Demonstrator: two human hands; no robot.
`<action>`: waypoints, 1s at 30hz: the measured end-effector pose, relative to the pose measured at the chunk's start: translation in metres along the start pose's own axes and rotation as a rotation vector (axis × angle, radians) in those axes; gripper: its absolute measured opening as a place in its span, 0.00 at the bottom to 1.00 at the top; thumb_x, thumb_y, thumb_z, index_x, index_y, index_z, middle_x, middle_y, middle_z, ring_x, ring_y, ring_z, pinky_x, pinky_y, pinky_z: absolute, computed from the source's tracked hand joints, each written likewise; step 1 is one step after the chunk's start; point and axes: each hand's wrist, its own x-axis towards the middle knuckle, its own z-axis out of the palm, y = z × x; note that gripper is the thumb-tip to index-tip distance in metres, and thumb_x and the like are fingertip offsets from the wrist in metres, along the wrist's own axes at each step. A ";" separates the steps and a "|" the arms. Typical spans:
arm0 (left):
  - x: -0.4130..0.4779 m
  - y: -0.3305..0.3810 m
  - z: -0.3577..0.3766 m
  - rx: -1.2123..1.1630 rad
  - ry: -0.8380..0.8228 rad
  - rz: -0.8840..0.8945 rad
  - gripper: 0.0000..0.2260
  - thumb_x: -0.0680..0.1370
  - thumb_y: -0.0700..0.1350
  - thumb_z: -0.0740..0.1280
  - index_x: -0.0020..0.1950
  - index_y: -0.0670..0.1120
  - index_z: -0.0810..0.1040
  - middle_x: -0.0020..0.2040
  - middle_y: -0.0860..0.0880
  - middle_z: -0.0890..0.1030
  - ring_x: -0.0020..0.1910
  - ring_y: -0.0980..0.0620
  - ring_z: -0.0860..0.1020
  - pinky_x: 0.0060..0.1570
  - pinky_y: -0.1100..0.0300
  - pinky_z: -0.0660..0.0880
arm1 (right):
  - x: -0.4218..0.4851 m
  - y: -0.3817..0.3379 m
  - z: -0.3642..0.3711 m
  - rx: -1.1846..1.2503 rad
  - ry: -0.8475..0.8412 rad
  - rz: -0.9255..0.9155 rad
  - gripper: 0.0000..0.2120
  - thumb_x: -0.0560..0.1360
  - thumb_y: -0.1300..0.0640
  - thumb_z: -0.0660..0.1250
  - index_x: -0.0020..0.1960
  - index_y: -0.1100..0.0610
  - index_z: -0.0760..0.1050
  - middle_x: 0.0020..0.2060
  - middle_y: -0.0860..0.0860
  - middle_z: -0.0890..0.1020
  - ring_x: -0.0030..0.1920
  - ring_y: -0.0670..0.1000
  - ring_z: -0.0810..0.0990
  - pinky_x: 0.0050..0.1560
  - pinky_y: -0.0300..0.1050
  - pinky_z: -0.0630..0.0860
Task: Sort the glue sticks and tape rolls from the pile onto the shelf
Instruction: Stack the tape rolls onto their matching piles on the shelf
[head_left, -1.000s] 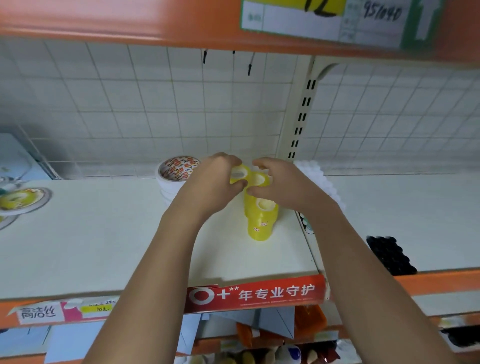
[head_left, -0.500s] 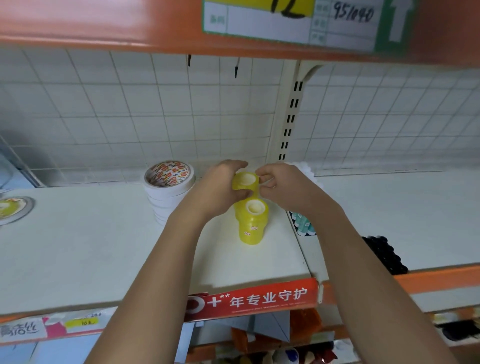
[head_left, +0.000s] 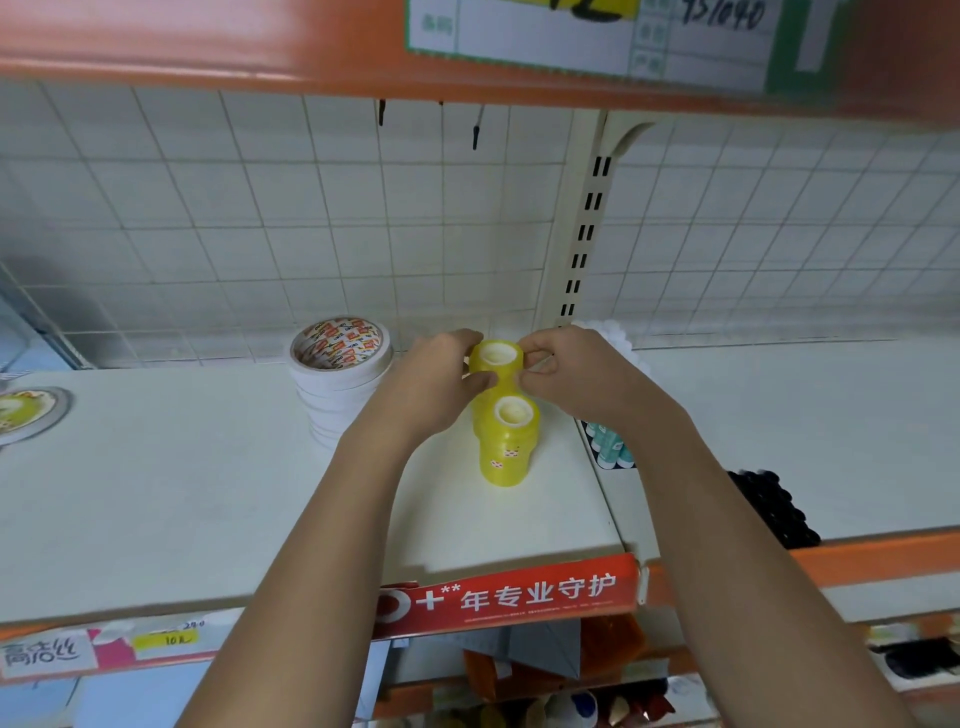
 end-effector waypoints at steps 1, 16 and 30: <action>-0.002 0.000 0.000 0.005 0.006 0.006 0.16 0.75 0.48 0.71 0.59 0.42 0.76 0.53 0.46 0.82 0.50 0.46 0.80 0.50 0.48 0.77 | -0.001 0.001 0.001 -0.025 0.015 -0.003 0.09 0.73 0.57 0.69 0.51 0.60 0.81 0.39 0.53 0.81 0.36 0.35 0.73 0.31 0.20 0.64; -0.056 -0.003 0.021 0.116 -0.081 -0.072 0.16 0.74 0.44 0.71 0.60 0.42 0.77 0.55 0.43 0.80 0.52 0.44 0.79 0.50 0.54 0.75 | -0.055 0.013 0.022 -0.027 0.020 0.124 0.14 0.77 0.61 0.61 0.62 0.55 0.76 0.49 0.49 0.79 0.44 0.49 0.79 0.45 0.46 0.79; -0.047 -0.008 0.044 0.047 -0.116 -0.147 0.08 0.74 0.44 0.70 0.49 0.40 0.80 0.47 0.42 0.82 0.45 0.42 0.79 0.47 0.48 0.77 | -0.046 0.011 0.054 -0.011 -0.102 0.138 0.09 0.71 0.60 0.71 0.48 0.65 0.79 0.44 0.59 0.83 0.47 0.58 0.80 0.48 0.54 0.77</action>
